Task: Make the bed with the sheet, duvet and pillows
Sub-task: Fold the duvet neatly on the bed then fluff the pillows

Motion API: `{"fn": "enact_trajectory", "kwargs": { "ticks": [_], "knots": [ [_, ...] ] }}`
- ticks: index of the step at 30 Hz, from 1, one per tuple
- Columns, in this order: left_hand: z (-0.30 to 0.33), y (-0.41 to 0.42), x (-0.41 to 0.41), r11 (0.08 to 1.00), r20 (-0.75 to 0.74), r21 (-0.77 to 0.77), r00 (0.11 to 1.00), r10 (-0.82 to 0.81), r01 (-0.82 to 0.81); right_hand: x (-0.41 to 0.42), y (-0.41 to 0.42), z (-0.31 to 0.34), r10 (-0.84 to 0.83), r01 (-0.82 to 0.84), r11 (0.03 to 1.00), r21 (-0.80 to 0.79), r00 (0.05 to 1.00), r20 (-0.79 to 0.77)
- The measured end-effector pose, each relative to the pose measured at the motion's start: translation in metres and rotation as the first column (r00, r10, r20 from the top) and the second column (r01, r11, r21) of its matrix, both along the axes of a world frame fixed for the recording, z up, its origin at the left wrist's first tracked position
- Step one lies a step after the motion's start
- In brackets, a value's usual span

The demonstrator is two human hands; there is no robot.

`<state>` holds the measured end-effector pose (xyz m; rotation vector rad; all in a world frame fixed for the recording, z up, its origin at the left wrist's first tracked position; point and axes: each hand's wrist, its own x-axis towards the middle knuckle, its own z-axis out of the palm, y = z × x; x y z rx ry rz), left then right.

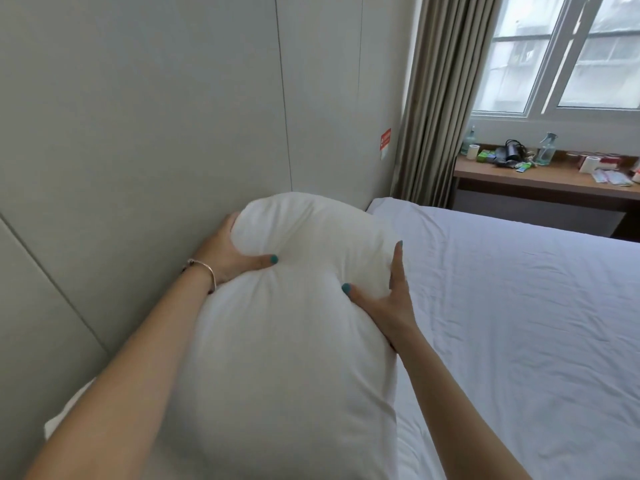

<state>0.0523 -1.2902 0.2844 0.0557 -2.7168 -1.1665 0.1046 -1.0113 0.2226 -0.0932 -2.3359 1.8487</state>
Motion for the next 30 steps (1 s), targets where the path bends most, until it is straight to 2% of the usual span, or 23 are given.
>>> {"fn": "enact_trajectory", "kwargs": {
  "ticks": [4, 7, 10, 12, 14, 16, 18, 20, 22, 23, 25, 27, 28, 30],
  "knots": [
    [0.073, -0.024, 0.036, 0.994, -0.152, -0.084, 0.985, -0.084, 0.072, 0.046, -0.015, 0.046, 0.024, -0.026, 1.0, -0.017, 0.989, -0.144],
    [0.092, -0.053, 0.065, 0.987, -0.11, -0.11, 0.986, -0.126, 0.114, 0.081, -0.033, 0.05, 0.122, -0.115, 0.992, 0.049, 0.977, -0.176],
    [0.051, -0.084, 0.071, 0.978, 0.122, -0.197, 0.992, -0.042, 0.066, 0.093, -0.06, 0.013, 0.246, -0.252, 0.964, 0.087, 0.967, 0.069],
    [-0.005, -0.1, 0.072, 0.963, 0.295, -0.267, 0.954, 0.054, 0.028, 0.099, -0.076, -0.021, 0.32, -0.364, 0.923, 0.127, 0.907, 0.272],
    [-0.058, -0.108, 0.076, 0.985, 0.398, -0.162, 0.909, 0.126, -0.066, 0.107, -0.083, -0.045, 0.34, -0.407, 0.905, 0.124, 0.867, 0.365],
    [-0.087, -0.11, 0.08, 0.988, 0.369, -0.057, 0.916, 0.156, -0.145, 0.113, -0.08, -0.055, 0.341, -0.399, 0.912, 0.098, 0.868, 0.361],
    [-0.09, -0.107, 0.08, 0.979, 0.325, -0.038, 0.924, 0.203, -0.202, 0.111, -0.071, -0.054, 0.336, -0.376, 0.924, 0.065, 0.883, 0.329],
    [-0.079, -0.101, 0.084, 0.968, 0.323, -0.125, 0.913, 0.247, -0.218, 0.106, -0.062, -0.049, 0.272, -0.282, 0.96, -0.007, 0.922, 0.275],
    [-0.063, -0.085, 0.094, 0.93, 0.26, -0.294, 0.917, 0.301, -0.222, 0.097, -0.054, -0.041, 0.169, -0.16, 0.985, -0.059, 0.952, 0.254],
    [-0.055, -0.073, 0.101, 0.9, 0.194, -0.369, 0.928, 0.319, -0.233, 0.091, -0.05, -0.037, 0.122, -0.121, 0.992, -0.017, 0.965, 0.233],
    [-0.041, -0.043, 0.115, 0.851, 0.09, -0.47, 0.946, 0.312, -0.236, 0.071, -0.048, -0.031, 0.081, -0.096, 0.959, 0.265, 0.994, 0.068],
    [-0.048, -0.018, 0.119, 0.83, 0.105, -0.523, 0.951, 0.292, -0.197, 0.043, -0.054, -0.023, 0.214, -0.088, 0.811, 0.578, 0.964, -0.155],
    [-0.058, -0.008, 0.119, 0.823, 0.154, -0.545, 0.945, 0.287, -0.161, 0.029, -0.061, -0.02, 0.306, -0.113, 0.714, 0.691, 0.938, -0.163],
    [-0.084, -0.003, 0.118, 0.807, 0.227, -0.578, 0.926, 0.301, -0.12, 0.005, -0.075, -0.025, 0.401, -0.21, 0.496, 0.842, 0.916, -0.008]
  ]
}}
